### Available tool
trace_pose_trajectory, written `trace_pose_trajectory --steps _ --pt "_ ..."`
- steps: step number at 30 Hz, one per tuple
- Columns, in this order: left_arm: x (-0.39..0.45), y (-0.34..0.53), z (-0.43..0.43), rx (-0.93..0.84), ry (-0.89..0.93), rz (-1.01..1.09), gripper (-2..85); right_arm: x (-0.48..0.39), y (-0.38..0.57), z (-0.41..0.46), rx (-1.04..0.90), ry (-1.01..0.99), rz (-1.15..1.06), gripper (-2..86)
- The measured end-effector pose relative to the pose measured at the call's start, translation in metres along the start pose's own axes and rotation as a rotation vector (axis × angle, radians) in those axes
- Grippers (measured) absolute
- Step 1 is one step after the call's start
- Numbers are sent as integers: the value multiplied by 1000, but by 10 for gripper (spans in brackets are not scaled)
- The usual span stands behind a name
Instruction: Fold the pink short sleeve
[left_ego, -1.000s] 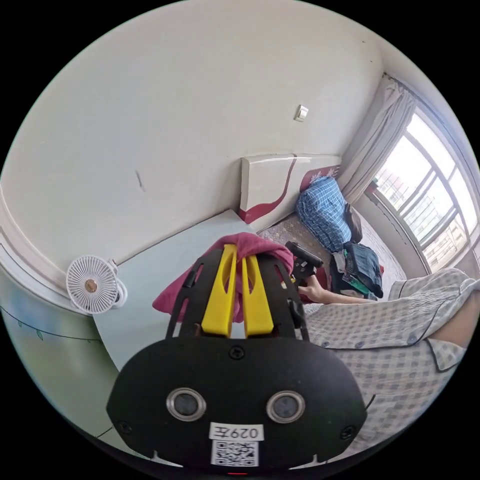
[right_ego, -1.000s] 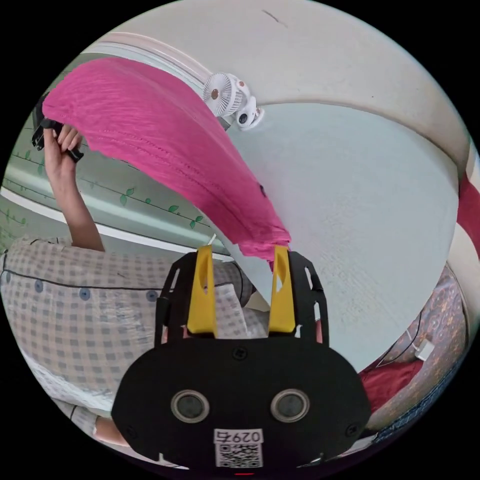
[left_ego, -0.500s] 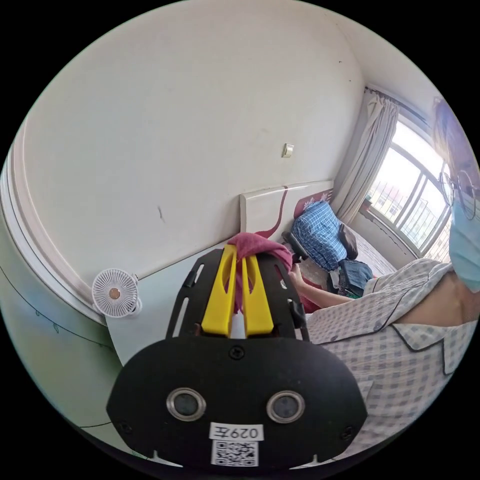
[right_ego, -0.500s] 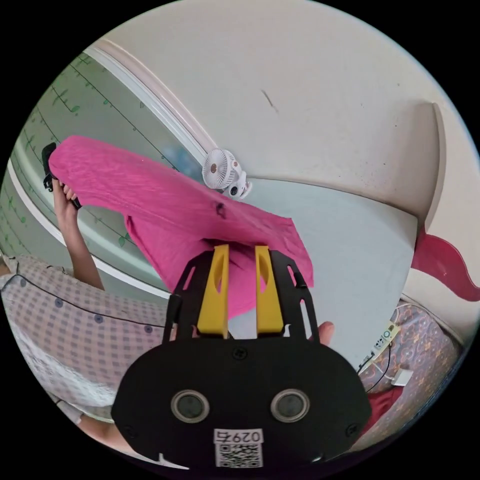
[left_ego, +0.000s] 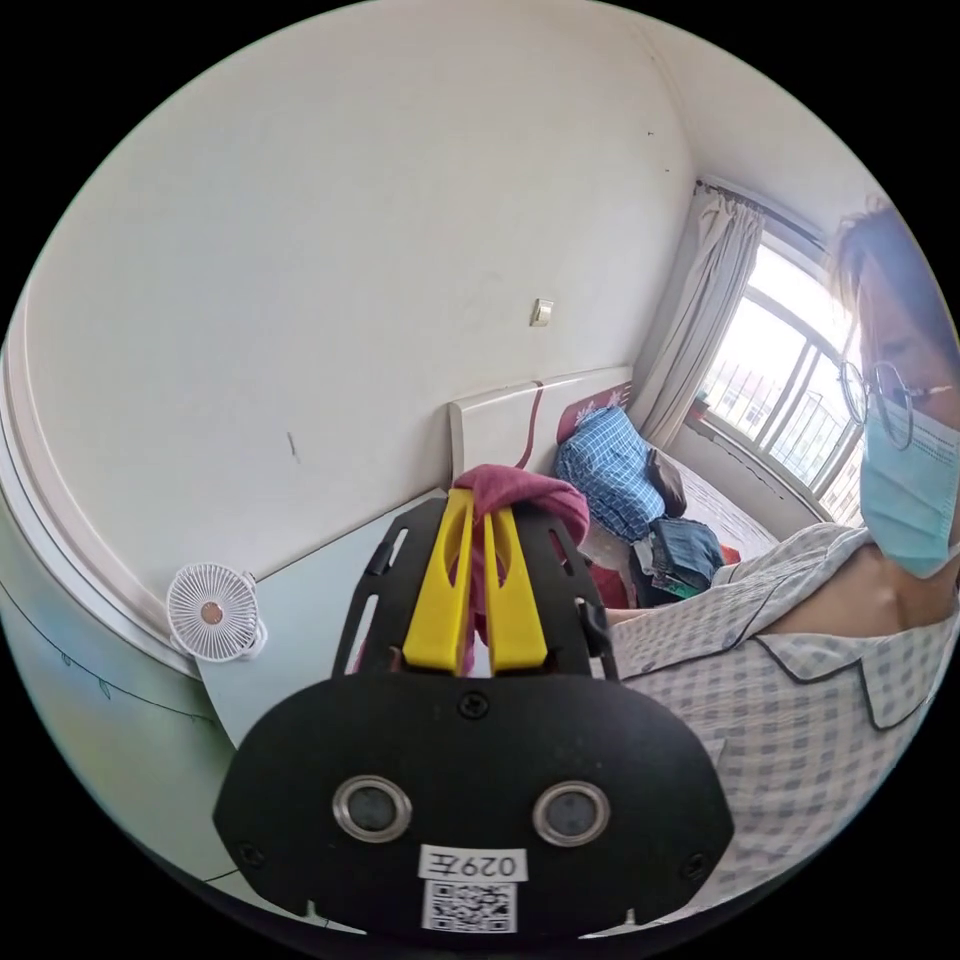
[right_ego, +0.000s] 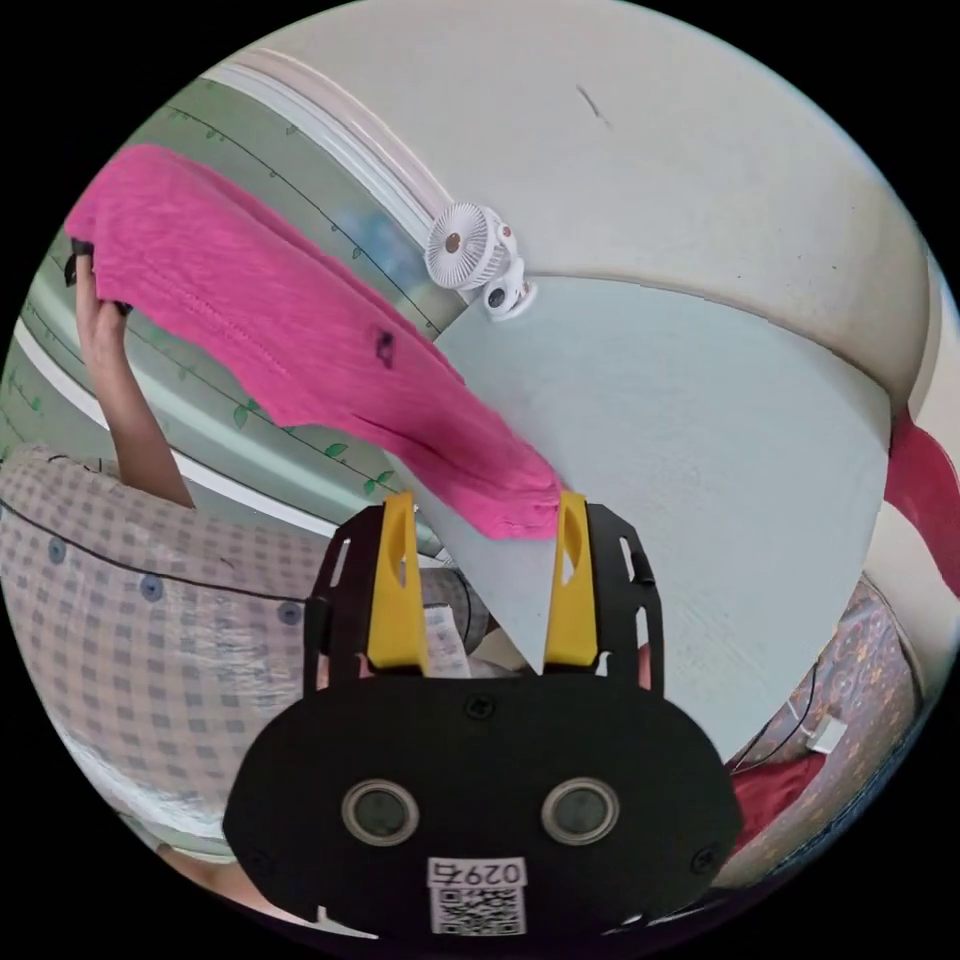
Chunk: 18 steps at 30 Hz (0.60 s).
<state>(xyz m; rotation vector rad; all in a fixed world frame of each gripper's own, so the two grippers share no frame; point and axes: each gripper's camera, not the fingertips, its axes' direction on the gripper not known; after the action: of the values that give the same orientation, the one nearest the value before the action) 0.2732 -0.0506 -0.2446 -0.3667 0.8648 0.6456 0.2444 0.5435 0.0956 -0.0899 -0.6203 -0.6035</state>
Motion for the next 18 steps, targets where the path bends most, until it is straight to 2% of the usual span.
trace_pose_trajectory --steps 5,9,13,18 --pt "-6 1 -7 -6 29 8 -10 -24 -13 -15 -1 97 -33 133" --pt "-19 17 -20 -16 64 32 -10 -23 -10 -55 117 120 17 25" --pt "-61 47 -42 -8 33 -133 -10 -15 12 -107 233 67 72 8" --pt "-93 77 -53 -39 -31 -234 -10 -24 33 -165 344 80 117 2"
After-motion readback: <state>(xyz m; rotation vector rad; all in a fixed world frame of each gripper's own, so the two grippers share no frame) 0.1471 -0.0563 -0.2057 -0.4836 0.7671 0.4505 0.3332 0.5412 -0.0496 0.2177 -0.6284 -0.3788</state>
